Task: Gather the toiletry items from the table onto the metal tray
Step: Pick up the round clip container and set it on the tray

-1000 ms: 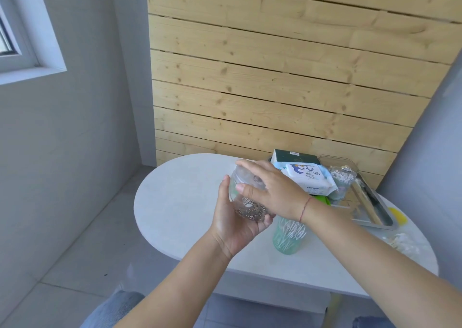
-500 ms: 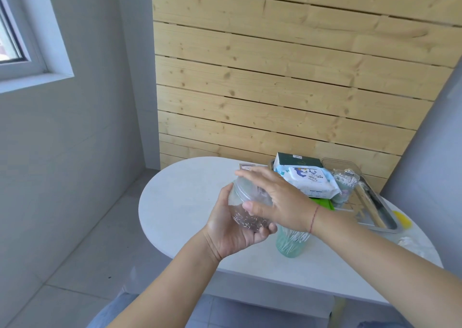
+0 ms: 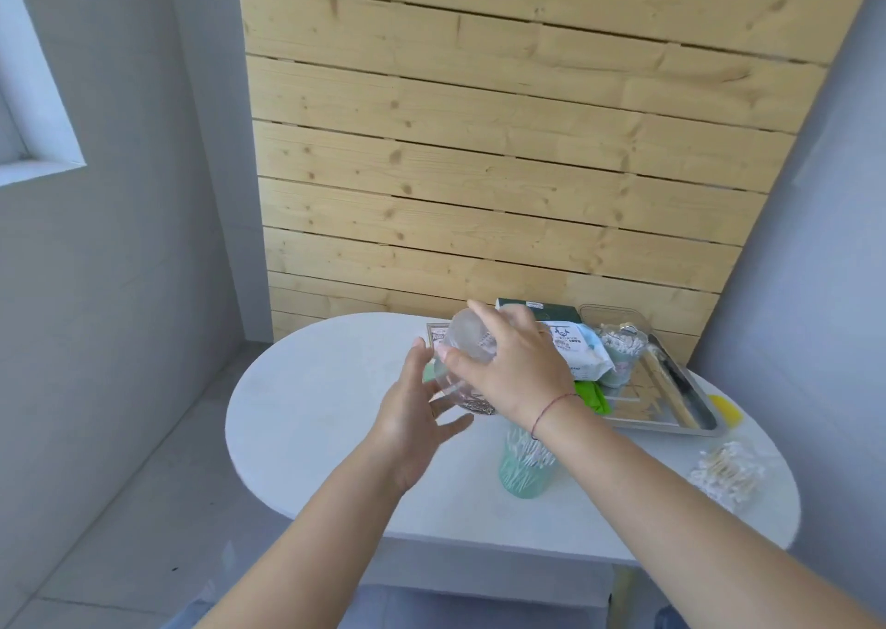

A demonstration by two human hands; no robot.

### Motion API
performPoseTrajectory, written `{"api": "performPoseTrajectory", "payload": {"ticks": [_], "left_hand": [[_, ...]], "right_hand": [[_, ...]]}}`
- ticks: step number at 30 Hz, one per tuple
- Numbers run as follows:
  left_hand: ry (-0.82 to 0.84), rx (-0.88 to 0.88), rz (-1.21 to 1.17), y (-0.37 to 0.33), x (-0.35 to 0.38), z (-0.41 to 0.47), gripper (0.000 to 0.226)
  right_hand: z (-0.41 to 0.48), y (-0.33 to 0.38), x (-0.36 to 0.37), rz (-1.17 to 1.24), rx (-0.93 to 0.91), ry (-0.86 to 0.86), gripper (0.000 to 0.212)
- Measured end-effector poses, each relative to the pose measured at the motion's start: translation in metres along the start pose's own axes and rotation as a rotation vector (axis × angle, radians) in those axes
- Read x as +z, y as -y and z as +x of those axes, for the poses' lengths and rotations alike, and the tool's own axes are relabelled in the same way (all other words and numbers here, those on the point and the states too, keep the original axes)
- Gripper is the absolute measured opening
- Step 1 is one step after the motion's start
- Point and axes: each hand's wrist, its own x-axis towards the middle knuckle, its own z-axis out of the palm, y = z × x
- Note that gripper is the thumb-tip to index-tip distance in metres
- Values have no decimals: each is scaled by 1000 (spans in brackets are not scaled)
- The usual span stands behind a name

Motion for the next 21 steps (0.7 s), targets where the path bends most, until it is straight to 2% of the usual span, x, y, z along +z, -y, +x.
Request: {"api": "performPoseTrajectory", "payload": {"ticks": [2, 4, 7, 8, 10, 12, 14, 21], "left_hand": [[21, 60, 57, -11, 14, -2, 35], [66, 69, 182, -17, 32, -1, 36], [182, -10, 315, -12, 77, 10, 64], [211, -21, 344, -9, 95, 14, 66], [214, -35, 337, -3, 128, 25, 50], [208, -73, 288, 6, 161, 37, 41], [172, -102, 298, 19, 180, 52, 41], [114, -258, 428, 95, 238, 100, 42]], "right_hand": [[2, -12, -13, -60, 39, -28, 76], [5, -22, -25, -41, 77, 1, 81], [8, -45, -55, 111, 114, 53, 86], [11, -56, -68, 193, 139, 61, 85], [17, -85, -90, 341, 228, -11, 78], [21, -121, -105, 490, 292, -157, 52], [23, -147, -108, 620, 331, -195, 31], [28, -254, -103, 782, 561, -137, 44]]}}
